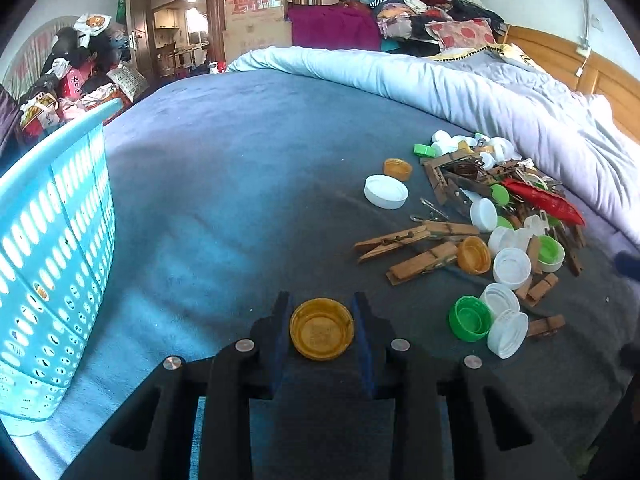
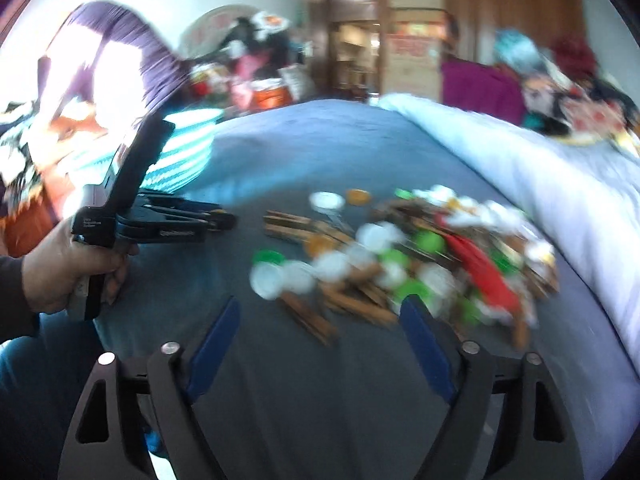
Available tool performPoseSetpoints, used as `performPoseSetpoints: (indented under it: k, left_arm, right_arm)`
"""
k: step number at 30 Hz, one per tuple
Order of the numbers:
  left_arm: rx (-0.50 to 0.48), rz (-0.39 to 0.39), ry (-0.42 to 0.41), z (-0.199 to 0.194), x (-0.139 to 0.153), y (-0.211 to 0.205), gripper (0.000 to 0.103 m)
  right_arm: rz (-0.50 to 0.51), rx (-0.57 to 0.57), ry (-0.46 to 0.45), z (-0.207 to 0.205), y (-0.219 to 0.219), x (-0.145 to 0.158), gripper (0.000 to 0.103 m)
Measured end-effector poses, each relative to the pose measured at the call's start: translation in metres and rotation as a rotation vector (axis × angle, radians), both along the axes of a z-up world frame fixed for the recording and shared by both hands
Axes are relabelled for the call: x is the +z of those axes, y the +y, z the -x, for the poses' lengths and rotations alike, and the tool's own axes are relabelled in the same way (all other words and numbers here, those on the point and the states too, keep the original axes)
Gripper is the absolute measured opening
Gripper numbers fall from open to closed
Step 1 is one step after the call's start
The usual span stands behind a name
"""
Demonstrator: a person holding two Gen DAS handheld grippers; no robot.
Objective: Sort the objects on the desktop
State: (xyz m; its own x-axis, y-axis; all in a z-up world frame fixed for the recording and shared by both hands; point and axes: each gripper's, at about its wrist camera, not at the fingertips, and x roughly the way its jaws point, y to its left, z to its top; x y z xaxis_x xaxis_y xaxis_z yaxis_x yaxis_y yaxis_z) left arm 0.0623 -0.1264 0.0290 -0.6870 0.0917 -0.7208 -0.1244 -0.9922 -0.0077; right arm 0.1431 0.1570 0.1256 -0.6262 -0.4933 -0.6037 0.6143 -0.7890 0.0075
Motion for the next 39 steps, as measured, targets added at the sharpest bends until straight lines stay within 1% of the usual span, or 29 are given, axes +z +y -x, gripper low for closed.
performPoseSetpoints:
  k: [1, 3, 4, 5, 9, 10, 11, 12, 13, 14, 15, 17, 20, 21, 24, 28, 31, 35, 39]
  left_arm:
    - [-0.004, -0.001, 0.0, 0.001, 0.0, 0.0, 0.03]
    - [-0.001, -0.005, 0.002, -0.002, -0.001, -0.001, 0.03]
    - [-0.011, -0.005, -0.001, -0.001, -0.001, -0.005, 0.031]
    - [-0.007, -0.014, -0.004, -0.001, -0.001, -0.006, 0.031]
    - [0.01, -0.031, -0.009, -0.006, -0.003, -0.003, 0.031]
    - [0.012, -0.031, -0.009, -0.006, -0.003, -0.001, 0.031]
    - [0.014, -0.031, -0.009, -0.007, -0.003, -0.001, 0.031]
    - [0.015, -0.033, -0.01, -0.008, -0.003, -0.001, 0.031]
    - [0.016, -0.037, -0.01, -0.009, -0.003, -0.001, 0.031]
    - [0.019, -0.041, -0.01, -0.01, -0.003, 0.0, 0.031]
    - [0.021, -0.043, -0.01, -0.011, -0.003, 0.001, 0.031]
    - [0.024, -0.044, -0.01, -0.011, -0.004, 0.002, 0.031]
    - [0.024, -0.058, -0.005, -0.012, -0.004, 0.002, 0.031]
    - [0.025, -0.063, -0.002, -0.014, -0.004, 0.002, 0.031]
    - [0.019, -0.082, 0.029, -0.02, 0.004, 0.002, 0.031]
    - [0.007, -0.11, 0.097, -0.035, 0.029, 0.006, 0.031]
    - [-0.009, -0.114, 0.16, -0.046, 0.058, 0.013, 0.031]
    - [-0.024, -0.097, 0.265, -0.056, 0.109, 0.021, 0.031]
    - [-0.007, -0.069, 0.361, -0.056, 0.155, 0.019, 0.031]
  right_arm:
    - [-0.01, 0.02, -0.001, 0.003, -0.012, -0.003, 0.071]
    - [-0.054, 0.054, 0.0, 0.009, -0.038, -0.013, 0.069]
    - [-0.073, 0.057, -0.005, 0.012, -0.05, -0.018, 0.064]
    - [-0.077, 0.057, -0.015, 0.014, -0.056, -0.022, 0.062]
    - [-0.165, 0.004, -0.003, 0.02, -0.08, -0.035, 0.058]
    - [-0.196, 0.001, 0.006, 0.019, -0.085, -0.038, 0.055]
    - [-0.215, 0.004, 0.012, 0.019, -0.088, -0.041, 0.051]
    - [-0.229, 0.009, 0.01, 0.019, -0.092, -0.044, 0.043]
    - [-0.243, 0.014, 0.004, 0.02, -0.094, -0.048, 0.039]
    - [-0.25, 0.015, 0.008, 0.02, -0.095, -0.049, 0.038]
    - [-0.255, 0.01, 0.016, 0.02, -0.096, -0.049, 0.032]
    - [-0.26, 0.002, 0.009, 0.023, -0.096, -0.05, 0.03]
    - [-0.233, 0.007, -0.012, 0.025, -0.091, -0.049, 0.03]
    - [-0.213, 0.011, -0.026, 0.026, -0.088, -0.046, 0.03]
    - [-0.189, 0.012, -0.024, 0.025, -0.083, -0.033, 0.03]
    - [-0.153, -0.022, 0.013, 0.023, -0.071, -0.005, 0.03]
    - [-0.134, -0.056, 0.047, 0.027, -0.062, 0.016, 0.03]
    - [-0.097, -0.095, 0.069, 0.034, -0.054, 0.041, 0.03]
    - [-0.057, -0.11, 0.101, 0.045, -0.056, 0.078, 0.03]
